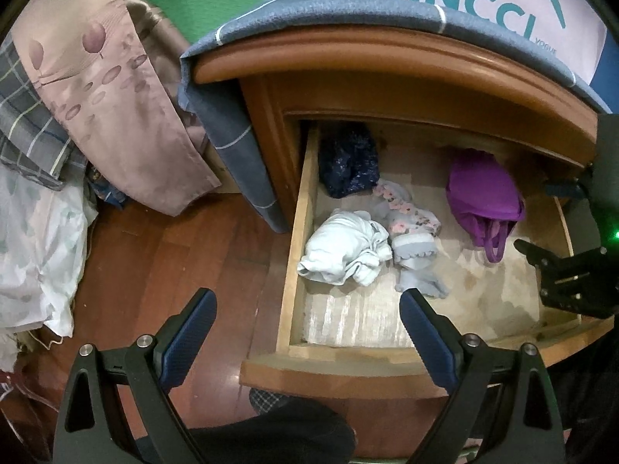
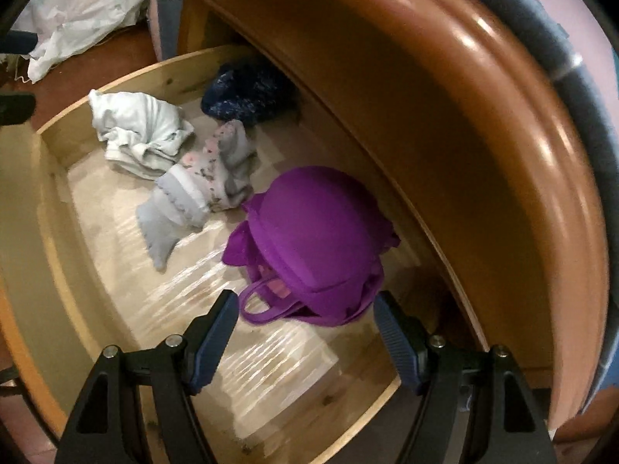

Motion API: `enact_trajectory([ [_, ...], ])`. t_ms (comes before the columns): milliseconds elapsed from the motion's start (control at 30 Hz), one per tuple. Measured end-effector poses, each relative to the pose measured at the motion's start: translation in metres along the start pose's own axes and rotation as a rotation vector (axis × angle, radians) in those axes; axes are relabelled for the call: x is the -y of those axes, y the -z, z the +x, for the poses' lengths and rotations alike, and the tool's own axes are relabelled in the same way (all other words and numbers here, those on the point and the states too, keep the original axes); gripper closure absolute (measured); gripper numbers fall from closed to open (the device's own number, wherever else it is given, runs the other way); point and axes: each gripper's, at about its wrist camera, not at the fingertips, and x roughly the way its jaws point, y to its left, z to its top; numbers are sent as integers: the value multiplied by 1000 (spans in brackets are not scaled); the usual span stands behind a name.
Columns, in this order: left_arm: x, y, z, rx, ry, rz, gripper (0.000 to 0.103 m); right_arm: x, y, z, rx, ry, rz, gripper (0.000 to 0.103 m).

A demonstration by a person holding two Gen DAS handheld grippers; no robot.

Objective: Take underwear out of drawer
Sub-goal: 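Move the right tool back down into the drawer toward the purple bra, then grasp the purple bra with the right tool and lift it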

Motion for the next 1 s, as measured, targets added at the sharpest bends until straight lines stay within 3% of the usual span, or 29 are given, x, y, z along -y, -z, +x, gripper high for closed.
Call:
enact_trajectory([
  [400,-7,-6,8,-26,47,7,9,-6,-5,37,17,101,-42,30],
  [667,-5,-7,11,-40,74,20,9,-32,-9,56,61,213,-185,32],
  [900,-5,-8,11,-42,72,30,9,-47,-11,55,109,263,-211,33],
  [933,-5,-8,11,-40,71,29,9,-48,-11,55,112,267,-212,35],
  [967,-5,-8,11,-39,74,29,9,-48,-11,54,115,278,-215,48],
  [1000,-5,-8,11,-40,74,29,9,-46,-12,54,109,293,-207,54],
])
